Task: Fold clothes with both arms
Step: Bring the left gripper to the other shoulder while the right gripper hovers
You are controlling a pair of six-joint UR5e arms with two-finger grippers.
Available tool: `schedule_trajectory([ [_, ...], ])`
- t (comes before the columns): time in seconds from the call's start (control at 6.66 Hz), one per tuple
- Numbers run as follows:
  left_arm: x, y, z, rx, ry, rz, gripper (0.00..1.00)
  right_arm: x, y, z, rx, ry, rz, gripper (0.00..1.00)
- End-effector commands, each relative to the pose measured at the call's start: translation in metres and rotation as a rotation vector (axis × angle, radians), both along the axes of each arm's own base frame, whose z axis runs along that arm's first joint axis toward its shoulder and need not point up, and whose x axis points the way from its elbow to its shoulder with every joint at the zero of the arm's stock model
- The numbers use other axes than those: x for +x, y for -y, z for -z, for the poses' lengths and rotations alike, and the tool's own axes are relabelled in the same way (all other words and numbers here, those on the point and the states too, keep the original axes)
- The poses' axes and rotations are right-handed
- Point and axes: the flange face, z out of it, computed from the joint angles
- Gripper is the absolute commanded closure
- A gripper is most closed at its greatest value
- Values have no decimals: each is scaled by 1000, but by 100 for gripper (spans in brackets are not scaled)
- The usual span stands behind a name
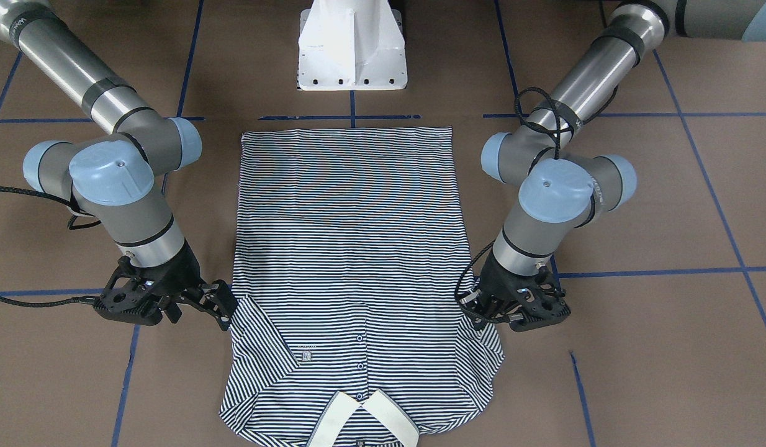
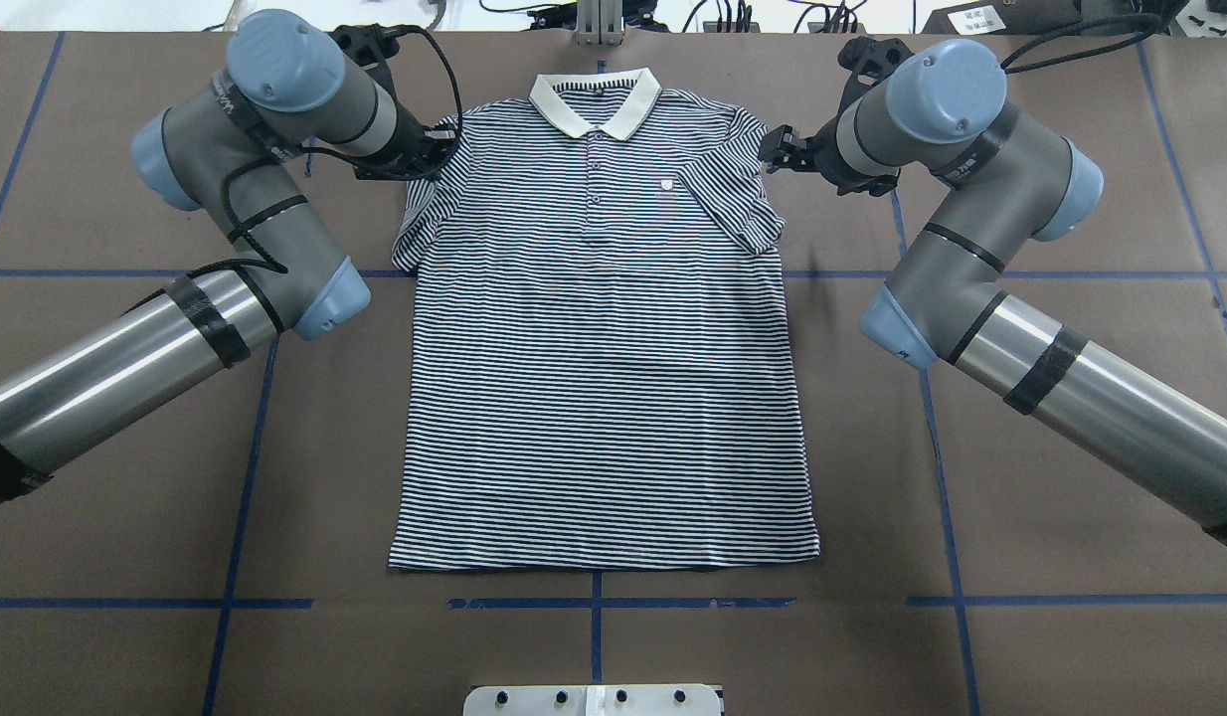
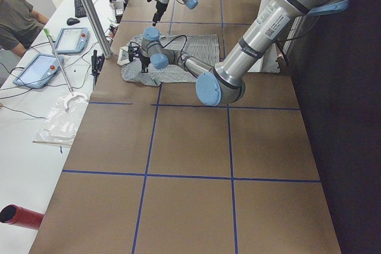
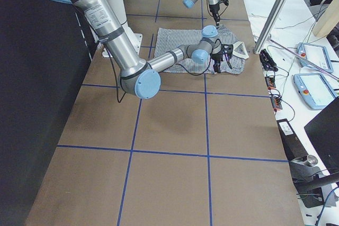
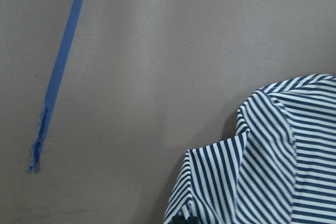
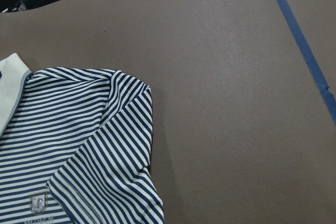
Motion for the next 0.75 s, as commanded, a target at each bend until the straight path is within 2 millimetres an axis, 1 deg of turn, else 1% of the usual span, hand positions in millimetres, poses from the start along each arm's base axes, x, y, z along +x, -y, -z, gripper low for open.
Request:
schedule_trajectory([
  [0.0,38,-17,28,-52,-48,26,100,1,-1,-7,-3,-2,-1,0],
  [0.15,53,-13,27,-45,-27,45,100,1,-3,-10,-7,-5,1,0],
  [0.3,65,0,29,-24,-21,73,100,1,-3,-12,-8,-8,2,0],
  [0.45,67,3,18,-7,-33,81,100,1,-3,-14,-9,-11,2,0],
  [0.6,66,5,20,0,-34,87,100,2,-3,-14,-9,-9,2,0],
])
